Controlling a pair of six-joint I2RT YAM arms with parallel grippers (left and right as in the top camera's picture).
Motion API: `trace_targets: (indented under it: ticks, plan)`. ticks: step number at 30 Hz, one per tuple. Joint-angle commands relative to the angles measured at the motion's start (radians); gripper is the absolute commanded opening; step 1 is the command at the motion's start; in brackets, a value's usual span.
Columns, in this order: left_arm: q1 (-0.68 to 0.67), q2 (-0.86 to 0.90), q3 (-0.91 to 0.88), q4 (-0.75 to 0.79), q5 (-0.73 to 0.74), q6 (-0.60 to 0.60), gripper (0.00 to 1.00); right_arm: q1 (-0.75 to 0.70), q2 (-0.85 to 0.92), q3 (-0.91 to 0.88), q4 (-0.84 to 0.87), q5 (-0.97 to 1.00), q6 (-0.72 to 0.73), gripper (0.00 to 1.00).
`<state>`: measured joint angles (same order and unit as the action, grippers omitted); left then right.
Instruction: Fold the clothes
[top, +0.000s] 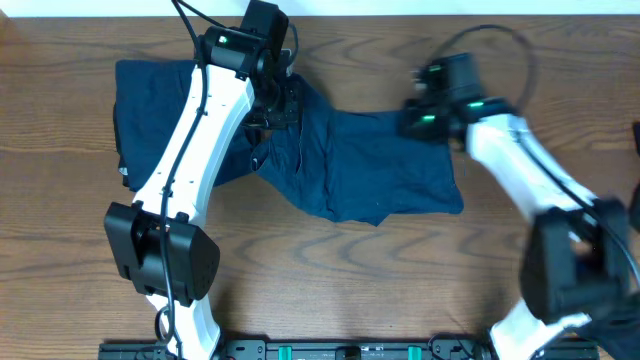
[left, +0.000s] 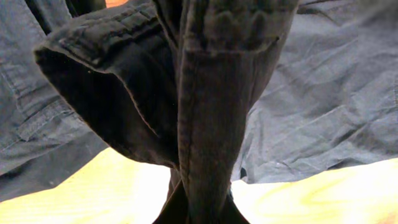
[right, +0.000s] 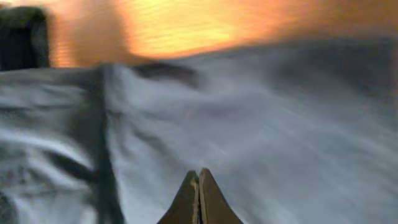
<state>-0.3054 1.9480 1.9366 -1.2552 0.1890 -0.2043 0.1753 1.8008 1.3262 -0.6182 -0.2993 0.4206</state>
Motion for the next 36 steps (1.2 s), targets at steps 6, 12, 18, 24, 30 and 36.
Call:
trace_targets:
  ticks: [6,12,18,24,30,36]
  plan:
    - [0.001,-0.035,0.026,0.003,0.010,0.001,0.06,-0.106,-0.016,-0.026,-0.221,0.142,-0.126,0.01]
    - [0.000,-0.035,0.026,0.020,0.059,-0.025,0.06,-0.109,-0.014,-0.137,-0.124,0.141,-0.125,0.01]
    - [-0.006,-0.035,0.026,0.038,0.100,-0.049,0.06,-0.109,-0.014,-0.269,0.018,0.140,-0.082,0.01]
    - [-0.037,-0.035,0.026,0.083,0.149,-0.097,0.06,-0.108,-0.014,-0.397,0.124,0.137,0.032,0.01]
    - [-0.087,-0.035,0.026,0.168,0.152,-0.143,0.06,-0.097,-0.014,-0.482,0.189,0.053,0.058,0.01]
    - [-0.157,-0.031,0.024,0.225,0.167,-0.221,0.06,-0.067,-0.014,-0.488,0.183,0.028,0.059,0.01]
